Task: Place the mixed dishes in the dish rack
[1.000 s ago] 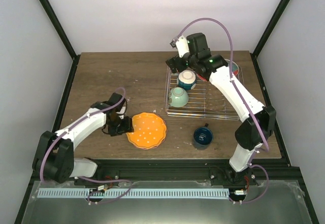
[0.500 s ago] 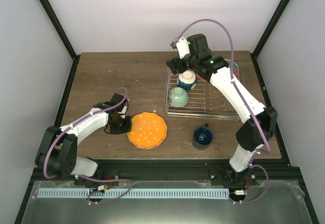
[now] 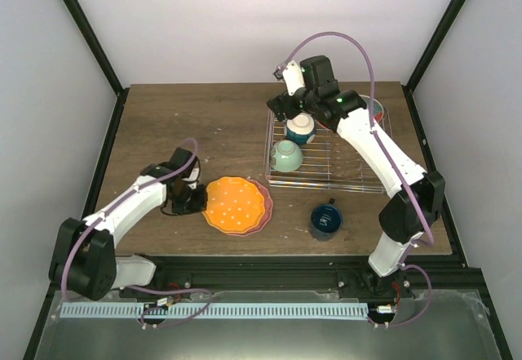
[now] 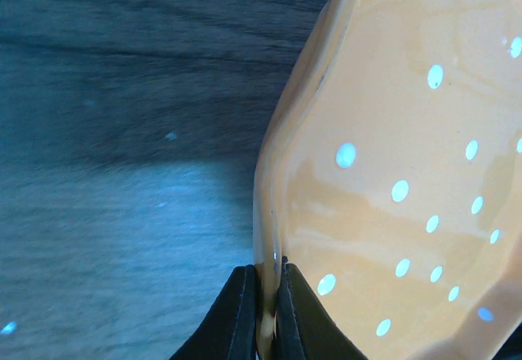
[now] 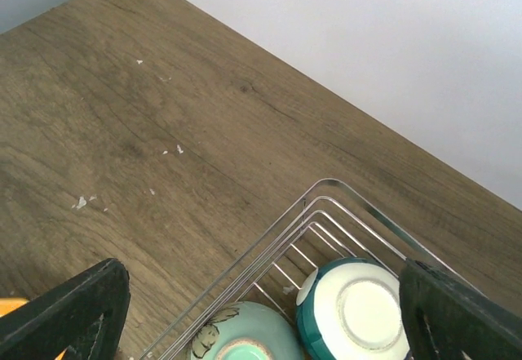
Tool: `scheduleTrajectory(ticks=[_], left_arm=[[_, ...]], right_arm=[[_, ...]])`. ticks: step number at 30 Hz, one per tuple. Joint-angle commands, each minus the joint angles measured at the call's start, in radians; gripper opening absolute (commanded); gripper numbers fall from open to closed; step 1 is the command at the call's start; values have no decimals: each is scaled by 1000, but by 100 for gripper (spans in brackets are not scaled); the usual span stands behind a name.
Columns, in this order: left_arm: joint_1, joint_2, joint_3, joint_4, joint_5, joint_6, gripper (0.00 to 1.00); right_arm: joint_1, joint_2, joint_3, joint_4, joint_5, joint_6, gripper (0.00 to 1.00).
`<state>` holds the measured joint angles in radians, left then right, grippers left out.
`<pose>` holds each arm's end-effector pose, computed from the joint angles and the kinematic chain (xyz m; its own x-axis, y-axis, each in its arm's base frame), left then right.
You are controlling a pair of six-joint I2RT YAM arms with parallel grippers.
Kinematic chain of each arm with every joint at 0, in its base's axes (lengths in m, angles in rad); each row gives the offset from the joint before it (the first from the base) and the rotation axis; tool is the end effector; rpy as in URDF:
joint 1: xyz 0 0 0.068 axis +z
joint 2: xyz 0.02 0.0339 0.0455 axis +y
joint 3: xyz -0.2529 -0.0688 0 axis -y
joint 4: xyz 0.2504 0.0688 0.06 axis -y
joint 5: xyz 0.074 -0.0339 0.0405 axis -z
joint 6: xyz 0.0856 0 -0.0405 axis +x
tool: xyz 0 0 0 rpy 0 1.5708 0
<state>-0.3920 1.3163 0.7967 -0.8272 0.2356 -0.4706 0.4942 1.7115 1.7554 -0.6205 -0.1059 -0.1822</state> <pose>0.2127 -0.1095 0.1327 -0.9933 -0.0665 -0.0948 -0.0347 0.9522 -0.3036 0.3799 0.2150 0.3481 -0.3724 -0.4053 -0.8349 -0.6275 0.7727 -0.0952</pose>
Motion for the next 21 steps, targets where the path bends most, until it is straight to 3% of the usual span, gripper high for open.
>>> scheduleTrajectory(ticks=[1, 7, 12, 21], left_arm=[[79, -95, 40, -78, 39, 14, 0], [235, -216, 2, -111, 125, 56, 0], [327, -299, -17, 23, 275, -13, 0], [352, -280, 66, 141, 265, 37, 0]], right_arm=[[4, 6, -10, -1, -51, 19, 91], [4, 8, -29, 14, -129, 13, 91], [3, 19, -58, 50, -235, 55, 91], [3, 191, 155, -97, -553, 225, 89]])
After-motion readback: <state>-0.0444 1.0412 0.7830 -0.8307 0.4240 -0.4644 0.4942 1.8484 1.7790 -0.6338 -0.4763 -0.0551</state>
